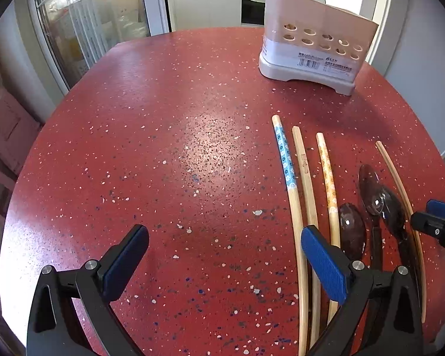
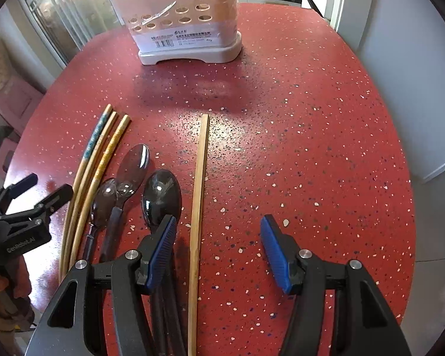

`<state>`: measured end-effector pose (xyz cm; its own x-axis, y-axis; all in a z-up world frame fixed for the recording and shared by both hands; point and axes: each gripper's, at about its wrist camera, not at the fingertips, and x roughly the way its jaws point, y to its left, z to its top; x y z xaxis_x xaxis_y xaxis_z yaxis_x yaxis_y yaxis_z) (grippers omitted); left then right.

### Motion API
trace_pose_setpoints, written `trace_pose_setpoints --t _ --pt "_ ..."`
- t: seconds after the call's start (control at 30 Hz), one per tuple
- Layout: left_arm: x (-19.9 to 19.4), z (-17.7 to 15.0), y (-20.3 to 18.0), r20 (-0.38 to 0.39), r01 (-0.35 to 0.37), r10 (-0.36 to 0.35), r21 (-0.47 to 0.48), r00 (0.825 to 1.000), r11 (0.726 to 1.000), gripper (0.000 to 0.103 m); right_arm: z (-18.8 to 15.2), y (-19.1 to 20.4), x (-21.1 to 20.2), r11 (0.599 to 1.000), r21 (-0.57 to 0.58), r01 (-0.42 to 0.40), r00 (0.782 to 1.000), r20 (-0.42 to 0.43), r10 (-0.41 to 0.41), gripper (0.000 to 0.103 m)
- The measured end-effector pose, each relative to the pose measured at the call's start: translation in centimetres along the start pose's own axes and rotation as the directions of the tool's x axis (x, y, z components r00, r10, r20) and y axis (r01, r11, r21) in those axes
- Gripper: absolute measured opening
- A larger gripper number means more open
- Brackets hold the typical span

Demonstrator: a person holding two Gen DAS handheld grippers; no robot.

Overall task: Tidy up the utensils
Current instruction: 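Grasp a plain wooden chopstick with the right tool while the left tool grasps the blue-patterned chopstick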

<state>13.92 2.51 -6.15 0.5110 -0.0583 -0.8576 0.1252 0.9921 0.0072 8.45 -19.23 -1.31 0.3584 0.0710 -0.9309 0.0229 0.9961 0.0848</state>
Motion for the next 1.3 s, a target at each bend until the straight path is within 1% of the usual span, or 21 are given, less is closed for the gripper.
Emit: trace_pose_setpoints --t 0.17,0.3,0.37,0.43,0.5,0.53,0.63,0.83,0.87,0.93,0.97,1.0,1.03,1.07,1.13,1.2,1.27,1.3 --pt "0.2 0.4 -0.2 -0.008 -0.004 0.004 0.014 1.000 1.000 0.103 0.6 0.9 0.7 0.997 -0.048 0.058 0.998 -0.014 -0.059 0.062" --pt "0.2 1.0 -0.4 -0.017 -0.016 0.016 0.031 1.000 0.999 0.103 1.3 1.3 1.1 0.994 -0.069 0.086 0.996 -0.025 -0.088 0.058" --pt "0.3 1.4 -0.5 -0.021 -0.016 0.017 0.038 1.000 0.999 0.103 1.5 1.5 1.2 0.993 -0.078 0.085 0.995 -0.040 -0.088 0.053" --pt "0.6 1.7 -0.7 -0.033 -0.021 0.022 0.052 0.999 0.998 0.103 1.8 1.9 1.3 0.992 -0.098 0.082 0.994 -0.058 -0.088 0.046" --pt "1.1 2.1 -1.0 -0.053 -0.025 0.029 0.074 0.998 0.997 0.103 2.2 2.2 1.3 0.991 -0.113 0.072 0.993 -0.083 -0.081 0.041" --pt "1.4 2.3 -1.1 -0.061 -0.030 0.035 0.081 0.997 0.996 0.103 2.4 2.3 1.5 0.991 -0.115 0.068 0.992 -0.093 -0.079 0.040" --pt "1.7 3.0 -1.1 -0.084 -0.017 0.024 0.082 0.996 0.997 0.103 2.9 2.2 1.6 0.991 -0.123 0.059 0.989 -0.124 -0.075 0.040" --pt "2.4 4.2 -1.1 -0.141 0.009 0.007 0.111 0.990 0.994 0.103 3.6 2.8 2.2 0.986 -0.157 0.053 0.983 -0.166 -0.079 0.039" --pt "2.5 4.3 -1.1 -0.149 0.023 -0.006 0.116 0.989 0.993 0.103 3.7 2.9 2.3 0.986 -0.158 0.048 0.986 -0.152 -0.073 0.038" --pt "2.6 4.7 -1.2 -0.180 0.063 -0.041 0.119 0.983 0.991 0.103 3.7 2.9 2.4 0.985 -0.165 0.044 0.985 -0.157 -0.070 0.037" --pt "2.7 4.9 -1.2 -0.200 0.077 -0.053 0.115 0.978 0.990 0.103 3.7 3.0 2.4 0.984 -0.171 0.042 0.985 -0.159 -0.070 0.034" --pt "2.9 5.3 -1.1 -0.215 0.092 -0.067 0.109 0.974 0.990 0.103 3.7 3.1 2.4 0.984 -0.176 0.031 0.985 -0.162 -0.060 0.021" --pt "2.9 5.6 -1.2 -0.226 0.097 -0.070 0.110 0.972 0.989 0.103 3.5 3.1 2.4 0.983 -0.182 0.025 0.984 -0.166 -0.056 0.013" --pt "2.9 5.8 -1.4 -0.231 0.099 -0.069 0.120 0.971 0.988 0.103 3.5 3.1 2.4 0.983 -0.184 0.022 0.984 -0.171 -0.054 0.012" --pt "2.6 6.0 -1.9 -0.244 0.119 -0.080 0.150 0.966 0.982 0.096 3.5 3.1 2.5 0.981 -0.191 0.021 0.984 -0.168 -0.054 0.010" --pt "2.3 6.1 -2.5 -0.247 0.128 -0.081 0.180 0.966 0.975 0.086 3.3 3.0 2.3 0.984 -0.176 0.005 0.986 -0.166 -0.035 0.007" --pt "2.1 6.2 -2.9 -0.255 0.135 -0.085 0.189 0.963 0.973 0.081 3.3 2.4 2.2 0.988 -0.152 -0.018 0.987 -0.160 -0.006 0.006" --pt "2.1 6.4 -3.0 -0.259 0.135 -0.083 0.190 0.962 0.972 0.081 3.3 1.7 2.0 0.990 -0.137 -0.038 0.987 -0.159 0.015 0.006"
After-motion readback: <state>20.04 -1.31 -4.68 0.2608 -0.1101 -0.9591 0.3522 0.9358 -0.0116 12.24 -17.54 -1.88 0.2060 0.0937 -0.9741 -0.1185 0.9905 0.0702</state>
